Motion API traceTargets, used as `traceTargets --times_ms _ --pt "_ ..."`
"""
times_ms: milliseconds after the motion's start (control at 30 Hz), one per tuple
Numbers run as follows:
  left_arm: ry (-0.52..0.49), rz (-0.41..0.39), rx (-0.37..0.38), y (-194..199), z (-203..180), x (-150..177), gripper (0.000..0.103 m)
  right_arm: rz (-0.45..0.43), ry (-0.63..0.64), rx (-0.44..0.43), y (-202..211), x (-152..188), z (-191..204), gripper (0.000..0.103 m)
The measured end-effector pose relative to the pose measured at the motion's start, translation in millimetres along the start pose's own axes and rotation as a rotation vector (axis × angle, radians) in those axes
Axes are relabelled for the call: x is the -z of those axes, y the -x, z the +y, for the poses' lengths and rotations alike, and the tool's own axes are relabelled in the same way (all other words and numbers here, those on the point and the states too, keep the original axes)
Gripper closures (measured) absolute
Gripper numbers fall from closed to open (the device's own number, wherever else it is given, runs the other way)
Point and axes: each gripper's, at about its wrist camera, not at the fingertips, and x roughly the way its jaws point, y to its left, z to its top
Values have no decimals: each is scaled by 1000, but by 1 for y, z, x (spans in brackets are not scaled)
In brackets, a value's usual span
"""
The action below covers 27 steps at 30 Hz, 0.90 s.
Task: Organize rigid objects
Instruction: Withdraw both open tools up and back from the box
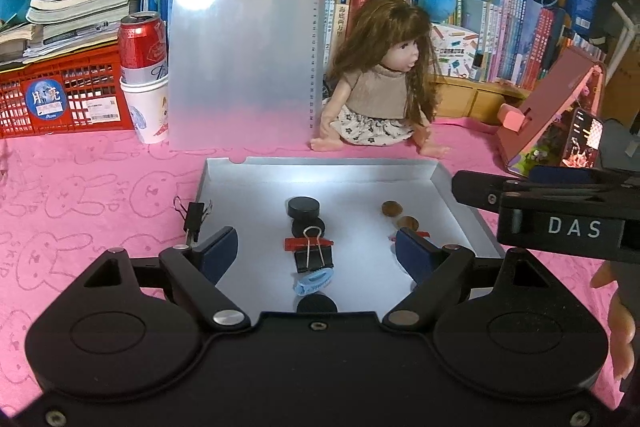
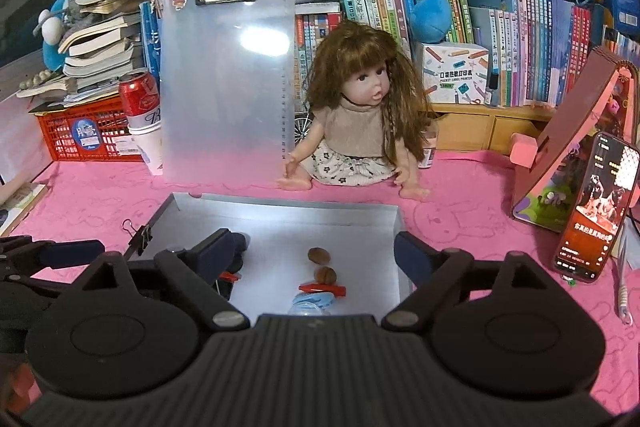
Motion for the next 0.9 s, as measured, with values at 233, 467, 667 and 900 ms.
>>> traceTargets --times_ms 233,467,667,900 --pt "-7 -9 3 4 0 8 17 -5 2 0 3 7 -2 9" --pt "-3 -11 -10 6 3 20 17 -18 3 2 8 17 -4 6" --pt "13 -13 -16 8 7 33 17 -30 8 11 11 29 -5 4" --pt "13 -22 -40 11 10 52 17 -59 0 27 19 46 -5 3"
